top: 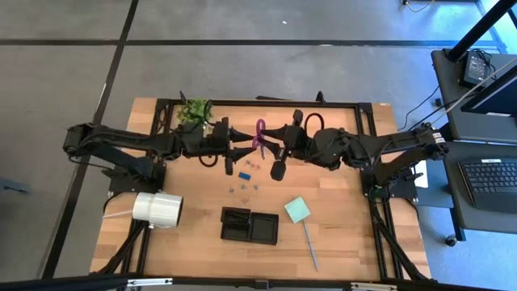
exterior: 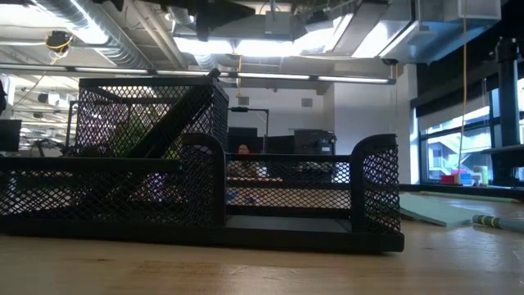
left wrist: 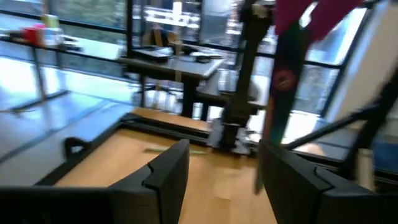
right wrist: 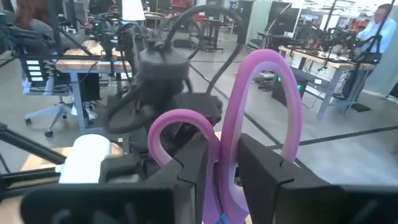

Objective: Pick and place office supplies into organizer
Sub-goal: Put the scissors into the desk organizer

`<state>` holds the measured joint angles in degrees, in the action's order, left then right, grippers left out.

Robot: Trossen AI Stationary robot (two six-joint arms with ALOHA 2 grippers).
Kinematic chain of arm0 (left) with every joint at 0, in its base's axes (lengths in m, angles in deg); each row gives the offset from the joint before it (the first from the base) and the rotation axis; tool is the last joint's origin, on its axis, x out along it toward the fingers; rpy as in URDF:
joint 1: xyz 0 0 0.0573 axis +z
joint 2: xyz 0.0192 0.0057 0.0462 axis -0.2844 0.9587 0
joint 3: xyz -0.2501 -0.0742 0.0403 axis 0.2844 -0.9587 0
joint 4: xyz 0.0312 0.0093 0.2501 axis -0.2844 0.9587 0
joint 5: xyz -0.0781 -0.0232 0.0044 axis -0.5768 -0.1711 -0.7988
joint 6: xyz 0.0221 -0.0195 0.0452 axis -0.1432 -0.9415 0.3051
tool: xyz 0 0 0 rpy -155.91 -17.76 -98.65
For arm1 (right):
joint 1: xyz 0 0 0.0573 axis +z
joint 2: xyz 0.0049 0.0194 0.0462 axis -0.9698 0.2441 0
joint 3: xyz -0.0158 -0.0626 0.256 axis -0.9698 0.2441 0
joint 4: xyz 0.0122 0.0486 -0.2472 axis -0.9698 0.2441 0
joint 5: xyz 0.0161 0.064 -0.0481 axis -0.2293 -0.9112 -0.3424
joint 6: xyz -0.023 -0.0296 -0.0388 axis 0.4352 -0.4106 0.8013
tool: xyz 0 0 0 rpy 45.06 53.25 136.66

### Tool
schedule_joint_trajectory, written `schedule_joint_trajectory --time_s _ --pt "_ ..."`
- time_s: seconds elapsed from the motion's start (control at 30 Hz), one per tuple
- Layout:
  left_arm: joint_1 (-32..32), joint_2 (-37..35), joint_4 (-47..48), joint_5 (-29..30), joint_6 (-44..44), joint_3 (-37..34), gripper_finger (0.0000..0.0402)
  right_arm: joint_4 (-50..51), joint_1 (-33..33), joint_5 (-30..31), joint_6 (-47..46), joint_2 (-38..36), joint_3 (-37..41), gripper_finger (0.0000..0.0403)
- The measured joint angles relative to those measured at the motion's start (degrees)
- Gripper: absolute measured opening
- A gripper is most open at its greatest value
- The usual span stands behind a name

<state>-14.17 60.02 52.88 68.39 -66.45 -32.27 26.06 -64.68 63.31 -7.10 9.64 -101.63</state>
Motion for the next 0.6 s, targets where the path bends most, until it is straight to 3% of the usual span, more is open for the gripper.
schedule_joint_trajectory --time_s 0.43,0.6 --pt "-7.70 1.11 -1.21 25.97 5.08 0.00 0.0185 -2.97 -3.47 3.04 0.69 5.17 0.04 0.0079" --pt "-7.98 1.11 -1.25 27.64 4.70 0.00 0.0185 -7.10 -3.94 3.21 3.52 6.88 0.04 0.0078"
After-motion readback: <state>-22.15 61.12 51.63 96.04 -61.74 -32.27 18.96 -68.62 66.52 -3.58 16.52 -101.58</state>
